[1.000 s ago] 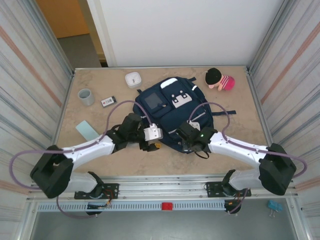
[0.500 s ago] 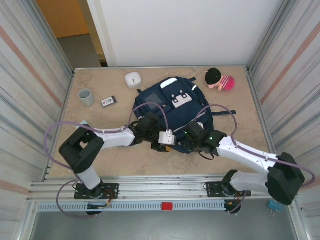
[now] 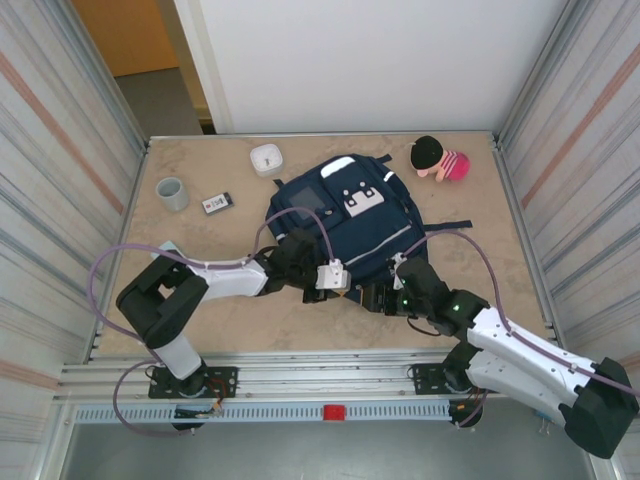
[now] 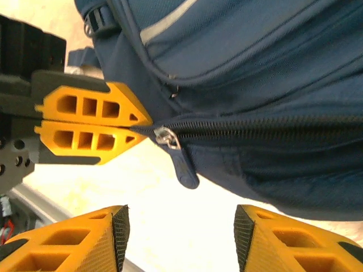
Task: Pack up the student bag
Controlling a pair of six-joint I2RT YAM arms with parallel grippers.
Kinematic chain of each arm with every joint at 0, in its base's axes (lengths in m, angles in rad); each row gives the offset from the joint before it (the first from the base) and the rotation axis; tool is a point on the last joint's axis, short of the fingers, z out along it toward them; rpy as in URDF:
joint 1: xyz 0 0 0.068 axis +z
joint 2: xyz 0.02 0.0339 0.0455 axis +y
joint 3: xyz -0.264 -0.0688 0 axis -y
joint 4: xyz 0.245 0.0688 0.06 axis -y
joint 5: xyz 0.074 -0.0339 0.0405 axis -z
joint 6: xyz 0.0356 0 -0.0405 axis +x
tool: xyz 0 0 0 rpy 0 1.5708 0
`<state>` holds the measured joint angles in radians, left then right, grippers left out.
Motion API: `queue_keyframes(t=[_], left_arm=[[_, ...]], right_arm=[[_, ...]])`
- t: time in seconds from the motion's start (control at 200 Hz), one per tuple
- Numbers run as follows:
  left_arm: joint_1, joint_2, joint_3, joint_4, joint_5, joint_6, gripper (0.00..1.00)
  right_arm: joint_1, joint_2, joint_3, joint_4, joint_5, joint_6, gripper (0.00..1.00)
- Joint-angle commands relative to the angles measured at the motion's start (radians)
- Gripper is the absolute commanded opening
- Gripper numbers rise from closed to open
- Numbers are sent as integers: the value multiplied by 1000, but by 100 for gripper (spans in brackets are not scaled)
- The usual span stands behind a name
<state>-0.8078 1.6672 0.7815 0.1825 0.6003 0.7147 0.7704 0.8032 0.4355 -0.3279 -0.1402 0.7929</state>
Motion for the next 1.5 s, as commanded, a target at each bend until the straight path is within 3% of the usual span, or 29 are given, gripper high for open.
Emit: queue_keyframes(t=[0.0, 0.185, 0.586, 0.696, 0.802, 1.012, 1.178, 1.378, 1.493], left_arm=[[2, -50, -18, 62, 121, -72, 1], [2, -52, -6, 85, 171, -129, 0], [2, -73, -13, 133, 219, -164, 0], [2, -76, -14, 148, 220, -173, 0], [2, -78, -18, 152, 208, -175, 0], [3, -82, -28, 153, 193, -178, 0], [2, -91, -30, 146, 181, -175, 0], [2, -98, -26, 149, 182, -179, 0], [1, -104, -27, 149, 182, -180, 0]], right_arm=[[-5, -27, -18, 55, -61, 37, 54], [-7, -8, -20, 123, -85, 35, 54], [-40, 84, 7, 138, -18, 16, 51], [-37, 120, 26, 143, -28, 9, 45], [-34, 141, 45, 136, -34, -2, 32], [-12, 135, 92, 37, 72, -11, 20], [-5, 148, 102, 38, 68, -19, 20], [32, 232, 143, 26, 95, -30, 31], [44, 277, 180, -39, 171, -23, 23]])
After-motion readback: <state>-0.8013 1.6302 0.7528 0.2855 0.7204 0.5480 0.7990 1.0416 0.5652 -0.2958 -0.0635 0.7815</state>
